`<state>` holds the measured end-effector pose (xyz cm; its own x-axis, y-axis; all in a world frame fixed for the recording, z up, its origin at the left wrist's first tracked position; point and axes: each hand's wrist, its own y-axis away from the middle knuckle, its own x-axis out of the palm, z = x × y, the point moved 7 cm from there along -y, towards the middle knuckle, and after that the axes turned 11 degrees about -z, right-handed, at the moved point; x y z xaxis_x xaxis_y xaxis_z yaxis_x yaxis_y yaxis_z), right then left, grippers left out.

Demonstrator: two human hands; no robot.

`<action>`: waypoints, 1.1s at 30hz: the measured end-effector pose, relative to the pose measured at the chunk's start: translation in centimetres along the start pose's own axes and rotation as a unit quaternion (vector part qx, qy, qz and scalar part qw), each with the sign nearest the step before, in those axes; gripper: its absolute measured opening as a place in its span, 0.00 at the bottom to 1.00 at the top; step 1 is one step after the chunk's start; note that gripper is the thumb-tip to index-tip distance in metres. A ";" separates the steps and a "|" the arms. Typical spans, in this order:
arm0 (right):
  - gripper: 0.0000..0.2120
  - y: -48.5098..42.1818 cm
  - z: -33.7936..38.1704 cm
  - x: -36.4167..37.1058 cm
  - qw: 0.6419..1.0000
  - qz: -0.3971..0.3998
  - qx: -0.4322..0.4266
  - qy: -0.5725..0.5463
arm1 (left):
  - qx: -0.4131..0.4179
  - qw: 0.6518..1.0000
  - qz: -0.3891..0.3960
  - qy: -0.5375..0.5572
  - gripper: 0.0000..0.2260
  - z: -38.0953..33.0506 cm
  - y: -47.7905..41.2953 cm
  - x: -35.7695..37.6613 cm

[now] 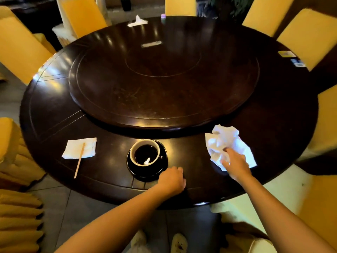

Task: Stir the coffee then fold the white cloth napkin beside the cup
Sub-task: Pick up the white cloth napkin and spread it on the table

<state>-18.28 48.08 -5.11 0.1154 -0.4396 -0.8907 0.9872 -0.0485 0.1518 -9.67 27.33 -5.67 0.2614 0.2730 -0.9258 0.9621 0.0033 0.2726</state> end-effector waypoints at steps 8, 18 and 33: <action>0.09 2.0 3.1 -2.9 0.983 -0.042 0.021 -0.175 | -0.169 0.828 0.078 0.529 0.27 -3.9 -3.2 -2.4; 0.12 0.7 5.3 -13.3 0.880 -0.045 0.029 -0.472 | 0.060 0.836 0.018 0.545 0.12 -11.1 -7.0 -11.8; 0.10 -1.7 10.0 -27.9 0.926 -0.170 -0.074 -0.329 | 0.196 0.781 -0.013 0.593 0.15 -15.9 -8.0 -25.7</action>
<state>-24.31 51.43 23.77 -0.2483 -0.8755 -0.4146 0.9642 -0.1823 -0.1924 -25.32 35.62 20.15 0.2091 0.9775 0.0271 0.9766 -0.2073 -0.0579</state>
